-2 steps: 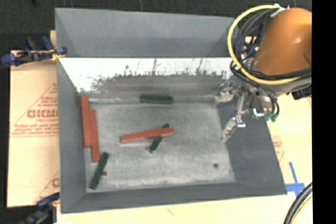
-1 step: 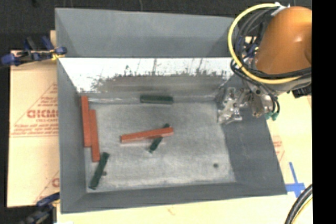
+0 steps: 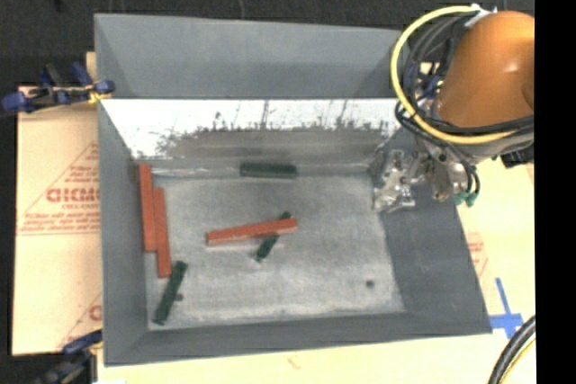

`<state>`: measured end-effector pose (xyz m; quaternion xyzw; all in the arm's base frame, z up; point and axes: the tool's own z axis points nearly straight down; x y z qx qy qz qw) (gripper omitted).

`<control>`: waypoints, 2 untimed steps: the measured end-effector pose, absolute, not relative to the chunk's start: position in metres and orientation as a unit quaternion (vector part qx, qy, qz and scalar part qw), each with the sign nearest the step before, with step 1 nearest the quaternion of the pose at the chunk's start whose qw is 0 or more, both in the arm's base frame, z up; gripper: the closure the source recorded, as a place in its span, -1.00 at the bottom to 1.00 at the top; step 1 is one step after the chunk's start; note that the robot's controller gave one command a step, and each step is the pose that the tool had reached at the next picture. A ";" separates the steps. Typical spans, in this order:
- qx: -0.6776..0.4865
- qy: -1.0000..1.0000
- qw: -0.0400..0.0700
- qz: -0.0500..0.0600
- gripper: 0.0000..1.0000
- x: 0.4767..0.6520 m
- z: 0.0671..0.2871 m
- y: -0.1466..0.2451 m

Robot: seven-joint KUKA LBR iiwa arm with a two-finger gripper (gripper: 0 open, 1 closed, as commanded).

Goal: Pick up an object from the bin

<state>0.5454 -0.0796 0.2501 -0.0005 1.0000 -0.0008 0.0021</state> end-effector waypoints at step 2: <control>-0.040 0.999 0.001 0.000 -1.00 0.543 0.148 -0.070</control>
Offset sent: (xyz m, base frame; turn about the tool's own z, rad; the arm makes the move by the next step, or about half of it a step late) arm 0.0000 0.0000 0.0000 0.0000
